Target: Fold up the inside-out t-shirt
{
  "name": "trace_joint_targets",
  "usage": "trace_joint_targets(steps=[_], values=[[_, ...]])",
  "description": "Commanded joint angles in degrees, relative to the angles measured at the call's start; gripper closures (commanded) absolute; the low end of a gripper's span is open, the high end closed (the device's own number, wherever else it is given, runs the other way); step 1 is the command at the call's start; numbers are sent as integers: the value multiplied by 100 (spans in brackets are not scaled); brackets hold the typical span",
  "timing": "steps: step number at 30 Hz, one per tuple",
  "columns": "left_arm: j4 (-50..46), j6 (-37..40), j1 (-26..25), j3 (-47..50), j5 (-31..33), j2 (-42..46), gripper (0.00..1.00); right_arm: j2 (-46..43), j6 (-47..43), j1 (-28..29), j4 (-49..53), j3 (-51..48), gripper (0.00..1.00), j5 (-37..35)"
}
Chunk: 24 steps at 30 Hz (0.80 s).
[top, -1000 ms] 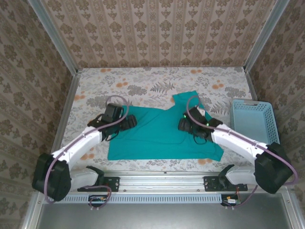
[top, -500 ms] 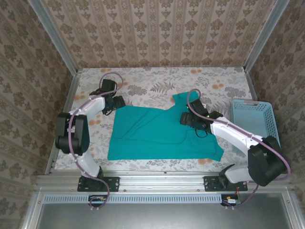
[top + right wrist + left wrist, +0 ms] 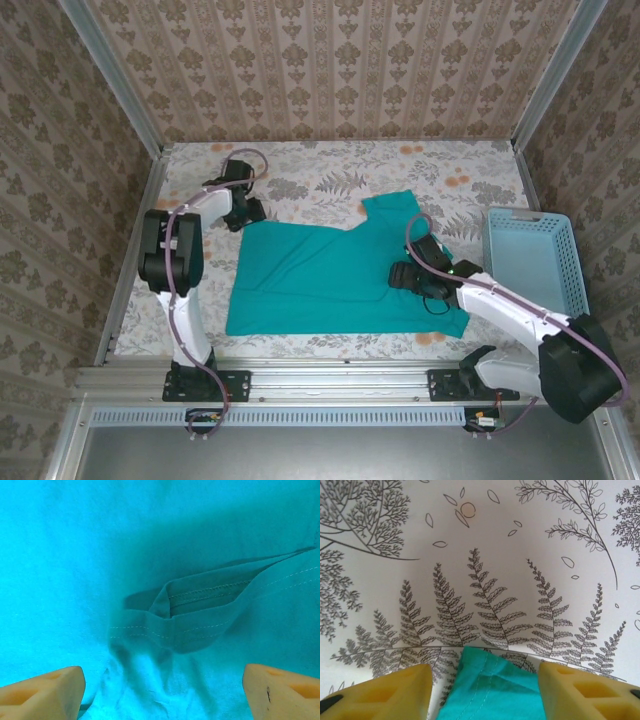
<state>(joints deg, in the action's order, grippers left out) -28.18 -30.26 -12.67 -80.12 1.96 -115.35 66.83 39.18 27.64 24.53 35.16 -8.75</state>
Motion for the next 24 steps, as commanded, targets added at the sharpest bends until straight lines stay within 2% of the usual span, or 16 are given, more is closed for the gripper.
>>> trace_joint_targets(steps=[1,6,12,14,16,20,24], values=[[-234,34,-25,-170,8,-166,49,-208,-2,14,15,-44,16,-10],[-234,10,-27,-212,-36,-257,60,-240,-39,13,100,39,16,-36],[-283,38,-33,-223,-16,-228,79,-192,-59,14,147,133,16,-46],[-179,13,-25,-80,6,-60,89,-133,-126,5,230,308,16,-95],[141,-60,-31,303,68,282,91,-15,-236,-57,365,602,16,-237],[329,-223,-7,764,138,755,99,725,-583,-521,470,1540,16,-325],[400,-252,38,944,-11,837,100,1890,-846,-946,496,2592,16,-465]])
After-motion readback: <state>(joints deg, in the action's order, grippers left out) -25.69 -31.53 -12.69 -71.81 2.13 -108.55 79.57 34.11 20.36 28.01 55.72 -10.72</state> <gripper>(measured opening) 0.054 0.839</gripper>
